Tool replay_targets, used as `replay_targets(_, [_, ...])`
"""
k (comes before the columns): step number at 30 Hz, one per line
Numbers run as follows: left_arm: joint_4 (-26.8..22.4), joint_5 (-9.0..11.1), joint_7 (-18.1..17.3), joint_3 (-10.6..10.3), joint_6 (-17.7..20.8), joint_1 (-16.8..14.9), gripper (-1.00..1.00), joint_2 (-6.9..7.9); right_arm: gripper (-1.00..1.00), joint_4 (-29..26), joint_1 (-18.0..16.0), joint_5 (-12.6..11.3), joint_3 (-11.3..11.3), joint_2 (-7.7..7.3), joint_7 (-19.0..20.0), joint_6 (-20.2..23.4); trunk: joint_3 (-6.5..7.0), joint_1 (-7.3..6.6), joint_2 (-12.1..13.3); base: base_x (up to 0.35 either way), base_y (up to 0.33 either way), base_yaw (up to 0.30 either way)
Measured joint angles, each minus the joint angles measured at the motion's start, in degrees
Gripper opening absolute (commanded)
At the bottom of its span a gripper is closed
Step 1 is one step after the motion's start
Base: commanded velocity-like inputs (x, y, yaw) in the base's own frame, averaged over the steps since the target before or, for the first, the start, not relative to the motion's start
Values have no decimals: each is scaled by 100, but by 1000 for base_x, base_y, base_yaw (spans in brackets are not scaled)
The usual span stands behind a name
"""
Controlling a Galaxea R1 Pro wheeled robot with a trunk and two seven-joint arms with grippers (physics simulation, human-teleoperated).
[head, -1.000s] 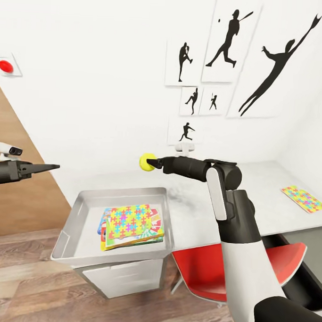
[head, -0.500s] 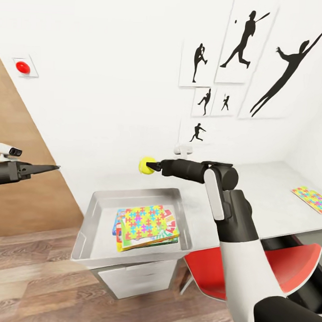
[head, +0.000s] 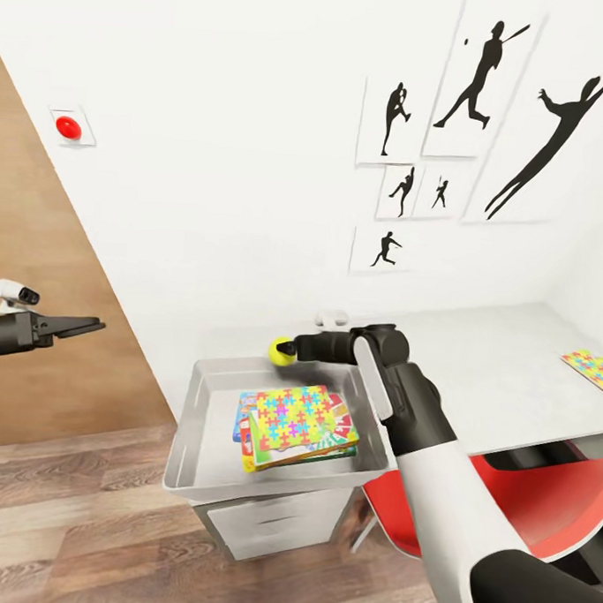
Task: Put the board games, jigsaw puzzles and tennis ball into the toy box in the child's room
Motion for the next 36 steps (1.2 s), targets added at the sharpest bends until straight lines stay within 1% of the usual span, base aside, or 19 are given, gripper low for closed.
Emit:
replay_targets(5, [179,-65,0,3,-113,8,100,1,-100,222,0,-28,10,-1,-60,6,0,1,1,-27,80,0])
replay_targets(10, [380,-94,-1,4,-146,10,100,5,-100,307,0,-43,13,-1,-77,12,0,0,0,-64,172,0])
replay_targets(16, [584,-142,-1,6,-162,10,100,15,-100,590,0,-53,24,0,-74,17,0,0,0,-14,119,0])
replay_targets(23, [633,-355,0,5,-164,11,100,19,-100,683,0,-65,57,0,-80,32,0,0,0,-2,141,0])
replay_targets(29, [643,-411,-1,5,-158,10,100,19,-100,801,0,-65,63,-1,-80,25,0,0,0,0,205,0])
replay_targets(36, [647,-418,0,5,-156,10,100,19,-100,932,0,-66,65,0,-74,35,0,0,0,0,116,0])
